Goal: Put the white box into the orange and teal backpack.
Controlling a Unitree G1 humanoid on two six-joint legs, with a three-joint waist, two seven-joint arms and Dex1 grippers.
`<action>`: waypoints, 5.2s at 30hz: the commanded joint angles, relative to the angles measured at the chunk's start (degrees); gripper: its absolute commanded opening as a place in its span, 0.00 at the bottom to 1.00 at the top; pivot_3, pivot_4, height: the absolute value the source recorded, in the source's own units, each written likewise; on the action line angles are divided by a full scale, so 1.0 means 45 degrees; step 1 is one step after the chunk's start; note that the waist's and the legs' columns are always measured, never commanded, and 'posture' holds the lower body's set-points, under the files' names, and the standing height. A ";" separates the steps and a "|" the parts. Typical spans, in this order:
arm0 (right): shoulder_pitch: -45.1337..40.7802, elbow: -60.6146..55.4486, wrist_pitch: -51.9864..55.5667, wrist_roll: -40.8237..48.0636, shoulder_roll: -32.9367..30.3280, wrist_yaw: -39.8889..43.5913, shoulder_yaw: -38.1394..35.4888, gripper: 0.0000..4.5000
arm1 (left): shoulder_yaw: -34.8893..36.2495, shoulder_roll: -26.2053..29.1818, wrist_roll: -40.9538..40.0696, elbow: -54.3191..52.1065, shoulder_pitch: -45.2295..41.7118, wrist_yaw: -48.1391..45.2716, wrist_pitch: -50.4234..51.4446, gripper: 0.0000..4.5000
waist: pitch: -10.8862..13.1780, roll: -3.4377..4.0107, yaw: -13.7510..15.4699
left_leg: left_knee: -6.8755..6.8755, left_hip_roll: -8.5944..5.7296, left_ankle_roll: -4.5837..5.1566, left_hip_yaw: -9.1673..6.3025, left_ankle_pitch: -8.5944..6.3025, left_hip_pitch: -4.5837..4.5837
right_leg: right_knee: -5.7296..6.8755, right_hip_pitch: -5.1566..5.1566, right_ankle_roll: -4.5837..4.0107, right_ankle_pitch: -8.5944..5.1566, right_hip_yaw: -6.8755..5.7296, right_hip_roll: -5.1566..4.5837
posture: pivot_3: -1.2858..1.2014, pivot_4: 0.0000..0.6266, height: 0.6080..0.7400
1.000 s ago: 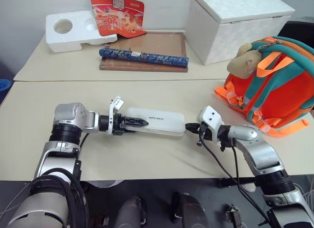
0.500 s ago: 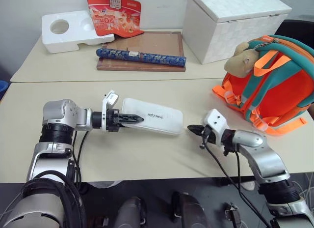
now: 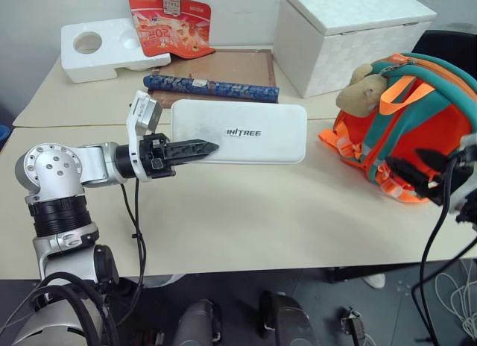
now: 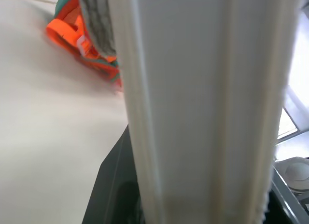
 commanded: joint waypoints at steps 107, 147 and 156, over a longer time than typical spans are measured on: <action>0.0014 -0.1695 -0.0987 0.7043 -0.2270 0.4452 0.5421 0.00 | -0.4725 0.1248 0.5603 -0.0233 -0.2377 -0.8208 -1.0458 0.99 | 0.0013 -0.0050 0.0175 | 0.0318 -0.0030 0.0211 0.0021 -0.0110 -0.0269 | 0.0028 -0.0149 0.0098 0.0060 -0.0046 0.0017 | 0.52 0.24 1.00; 0.0746 -0.1041 -0.1096 0.7096 -0.2405 0.4359 0.4358 0.00 | -0.5847 0.2842 0.7172 0.1246 -0.2107 -0.6211 -1.2827 0.27 | 0.0011 -0.0045 0.0109 | 0.0308 -0.0031 0.0206 0.0036 -0.0117 -0.0243 | 0.0022 -0.0122 0.0112 0.0068 -0.0071 0.0033 | 0.52 0.24 1.00; 0.1378 -0.1398 -0.1228 0.7382 -0.2326 0.4054 0.3951 0.00 | -0.9179 0.2559 1.2293 0.3377 -0.0032 -0.6138 -1.9555 0.27 | 0.0009 -0.0044 0.0204 | 0.0322 -0.0035 0.0218 0.0041 -0.0124 -0.0249 | 0.0006 -0.0132 0.0110 0.0067 -0.0061 0.0015 | 0.52 0.24 1.00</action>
